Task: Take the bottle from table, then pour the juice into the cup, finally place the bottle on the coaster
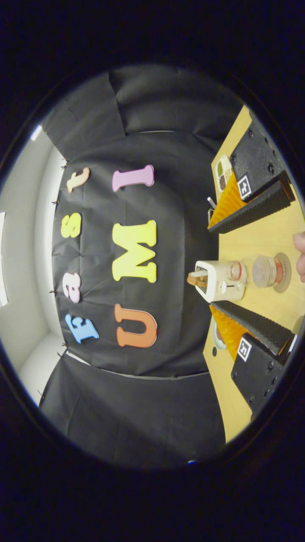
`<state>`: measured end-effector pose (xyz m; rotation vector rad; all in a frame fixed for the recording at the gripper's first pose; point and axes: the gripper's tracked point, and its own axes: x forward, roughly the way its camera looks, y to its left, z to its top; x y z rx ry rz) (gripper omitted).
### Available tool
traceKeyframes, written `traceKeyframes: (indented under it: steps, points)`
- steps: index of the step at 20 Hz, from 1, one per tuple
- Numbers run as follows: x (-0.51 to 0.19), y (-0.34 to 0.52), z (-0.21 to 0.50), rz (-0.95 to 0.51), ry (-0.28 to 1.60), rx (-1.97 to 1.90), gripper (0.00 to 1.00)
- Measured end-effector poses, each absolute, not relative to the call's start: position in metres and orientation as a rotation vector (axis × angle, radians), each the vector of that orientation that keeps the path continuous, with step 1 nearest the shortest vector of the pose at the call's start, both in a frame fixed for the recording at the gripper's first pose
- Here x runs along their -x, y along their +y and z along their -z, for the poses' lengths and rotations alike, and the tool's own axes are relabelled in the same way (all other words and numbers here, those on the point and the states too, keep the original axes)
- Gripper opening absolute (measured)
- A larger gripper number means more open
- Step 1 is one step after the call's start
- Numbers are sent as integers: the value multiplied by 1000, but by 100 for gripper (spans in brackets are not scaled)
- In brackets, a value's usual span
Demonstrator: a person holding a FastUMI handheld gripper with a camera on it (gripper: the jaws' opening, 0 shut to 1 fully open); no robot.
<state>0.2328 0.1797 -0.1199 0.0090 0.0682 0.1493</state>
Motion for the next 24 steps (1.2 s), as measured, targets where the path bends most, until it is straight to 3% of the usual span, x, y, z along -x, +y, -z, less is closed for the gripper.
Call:
traceKeyframes:
  steps: [10,17,24]
  points:
    - [-115,121,26,-37,-6,48,100]
    - [-45,115,14,-37,-33,57,100]
    - [-18,109,15,-15,-42,38,100]
